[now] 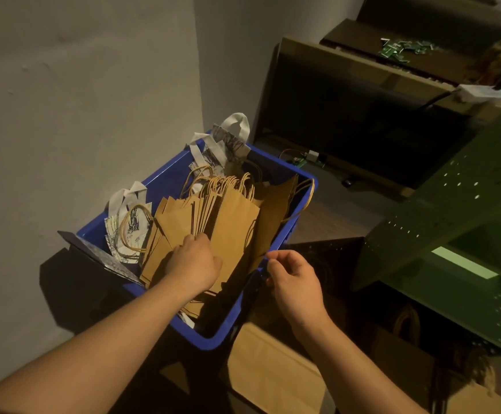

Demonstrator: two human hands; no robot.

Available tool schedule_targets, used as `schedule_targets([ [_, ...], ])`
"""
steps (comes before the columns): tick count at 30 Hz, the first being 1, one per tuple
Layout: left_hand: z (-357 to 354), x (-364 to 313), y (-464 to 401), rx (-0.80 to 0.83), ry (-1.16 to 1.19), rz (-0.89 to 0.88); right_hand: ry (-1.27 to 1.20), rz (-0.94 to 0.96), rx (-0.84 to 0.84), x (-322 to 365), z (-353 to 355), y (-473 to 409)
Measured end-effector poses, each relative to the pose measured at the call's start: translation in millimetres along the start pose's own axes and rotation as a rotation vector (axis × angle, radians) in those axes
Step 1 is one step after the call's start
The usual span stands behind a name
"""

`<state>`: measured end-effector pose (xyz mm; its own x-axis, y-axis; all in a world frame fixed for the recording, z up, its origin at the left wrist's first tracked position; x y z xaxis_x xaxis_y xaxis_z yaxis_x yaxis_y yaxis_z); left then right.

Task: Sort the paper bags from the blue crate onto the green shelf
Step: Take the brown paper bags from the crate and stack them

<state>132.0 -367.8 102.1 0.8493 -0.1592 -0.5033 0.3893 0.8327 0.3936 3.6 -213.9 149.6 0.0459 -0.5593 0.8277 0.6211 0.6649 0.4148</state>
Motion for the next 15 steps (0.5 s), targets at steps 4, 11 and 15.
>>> schedule_targets([
  [4,-6.8,-5.9,0.9,0.006,0.224,0.018,-0.016,-0.04,0.011,-2.4,-0.8,4.5],
  [11,7.0,-16.6,20.5,-0.046,0.379,-0.092,-0.054,-0.071,0.029,-4.8,13.1,8.1],
  [15,39.7,-23.2,38.2,-0.083,0.437,-0.201,-0.043,-0.018,0.03,7.2,20.7,5.7],
])
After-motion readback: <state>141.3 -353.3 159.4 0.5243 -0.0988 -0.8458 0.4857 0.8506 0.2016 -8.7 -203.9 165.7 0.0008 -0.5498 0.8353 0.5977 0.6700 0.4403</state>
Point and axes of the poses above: each hand's wrist, its own y-axis away from the middle knuckle, its own z-axis out of the back of the hand, x = y × z, the point moved 2 cm from there along -y, towards the middle knuckle, and after that the axes turned 13 degrees about y, right-handed, at the moved point
